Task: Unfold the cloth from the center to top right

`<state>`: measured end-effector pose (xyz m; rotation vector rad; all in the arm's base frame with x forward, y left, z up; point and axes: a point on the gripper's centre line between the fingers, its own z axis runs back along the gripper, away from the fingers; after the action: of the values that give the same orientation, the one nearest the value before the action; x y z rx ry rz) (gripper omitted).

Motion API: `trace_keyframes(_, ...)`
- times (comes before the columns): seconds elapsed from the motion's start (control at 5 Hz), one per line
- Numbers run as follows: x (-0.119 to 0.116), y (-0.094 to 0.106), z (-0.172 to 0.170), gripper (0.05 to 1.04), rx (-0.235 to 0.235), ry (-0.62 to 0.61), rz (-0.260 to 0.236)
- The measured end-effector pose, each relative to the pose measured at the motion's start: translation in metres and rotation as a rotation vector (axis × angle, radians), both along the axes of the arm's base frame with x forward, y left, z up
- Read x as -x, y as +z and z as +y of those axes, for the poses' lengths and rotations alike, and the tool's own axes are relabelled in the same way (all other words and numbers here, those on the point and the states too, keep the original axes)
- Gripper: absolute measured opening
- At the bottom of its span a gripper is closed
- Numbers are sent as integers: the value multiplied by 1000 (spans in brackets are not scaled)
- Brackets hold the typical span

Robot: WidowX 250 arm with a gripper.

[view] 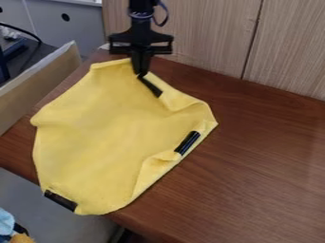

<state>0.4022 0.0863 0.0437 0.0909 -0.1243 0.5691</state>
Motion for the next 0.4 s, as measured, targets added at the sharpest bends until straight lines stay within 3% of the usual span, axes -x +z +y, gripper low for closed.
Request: trace_keyframes(0.4, -38, -17, -8, 55, 1, 10, -1)
